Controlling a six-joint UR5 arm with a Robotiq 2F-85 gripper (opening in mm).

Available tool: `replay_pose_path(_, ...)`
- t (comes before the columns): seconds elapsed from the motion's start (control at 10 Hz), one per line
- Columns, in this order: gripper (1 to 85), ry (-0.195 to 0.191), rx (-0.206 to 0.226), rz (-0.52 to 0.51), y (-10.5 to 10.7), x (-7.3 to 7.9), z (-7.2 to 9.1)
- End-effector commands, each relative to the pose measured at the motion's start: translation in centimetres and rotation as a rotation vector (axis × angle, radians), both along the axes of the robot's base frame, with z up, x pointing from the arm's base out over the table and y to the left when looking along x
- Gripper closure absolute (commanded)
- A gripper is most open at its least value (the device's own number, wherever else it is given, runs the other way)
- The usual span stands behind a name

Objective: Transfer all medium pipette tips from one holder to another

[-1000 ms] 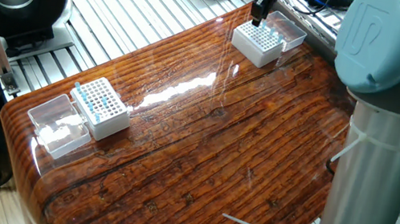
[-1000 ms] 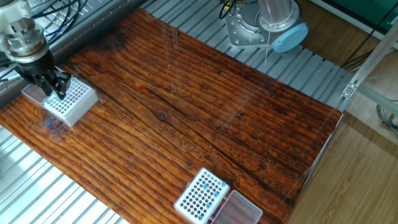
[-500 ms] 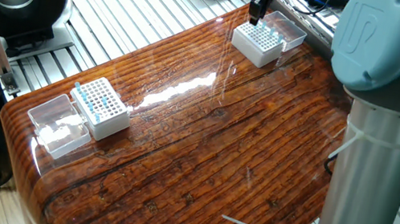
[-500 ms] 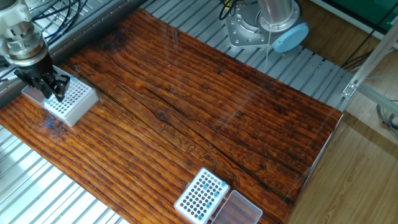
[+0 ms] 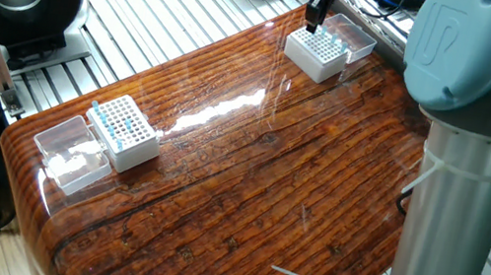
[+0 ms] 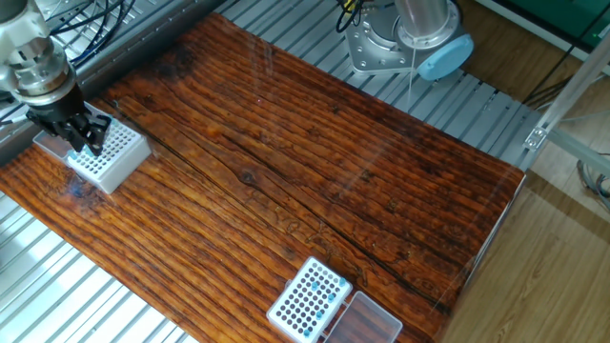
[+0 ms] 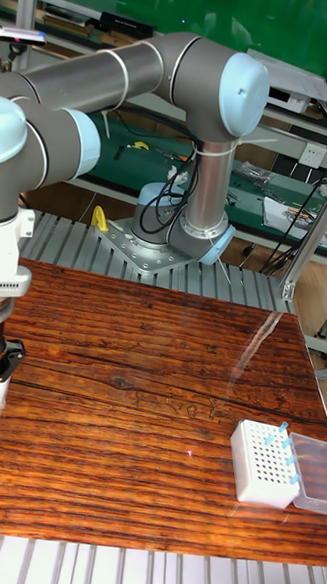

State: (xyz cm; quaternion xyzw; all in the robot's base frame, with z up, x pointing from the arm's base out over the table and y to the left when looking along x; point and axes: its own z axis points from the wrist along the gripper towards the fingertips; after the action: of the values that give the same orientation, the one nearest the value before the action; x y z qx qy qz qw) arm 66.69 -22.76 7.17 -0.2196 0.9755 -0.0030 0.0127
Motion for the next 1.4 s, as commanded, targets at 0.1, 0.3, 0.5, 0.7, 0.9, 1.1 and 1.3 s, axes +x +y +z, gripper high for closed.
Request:
replay_pose_path(0.1, 55.3, -0.01, -0.011, 0.0, -0.3, 0.42, -0.11)
replay_pose_path(0.3, 56.0, -0.01, -0.009, 0.0, -0.28, 0.4, -0.26)
replay_pose_path(0.5, 56.7, -0.011, -0.009, 0.0, -0.28, 0.46, -0.48)
replay_pose_path(0.7, 59.0, -0.013, -0.009, 0.0, -0.29, 0.48, -0.49)
replay_pose_path(0.9, 62.0, -0.013, -0.011, 0.0, -0.35, 0.45, -0.5)
replay_pose_path(1.1, 66.3, -0.013, -0.01, -0.001, -0.35, 0.46, -0.52)
replay_pose_path(1.3, 71.0, -0.013, -0.012, -0.004, -0.38, 0.46, -0.51)
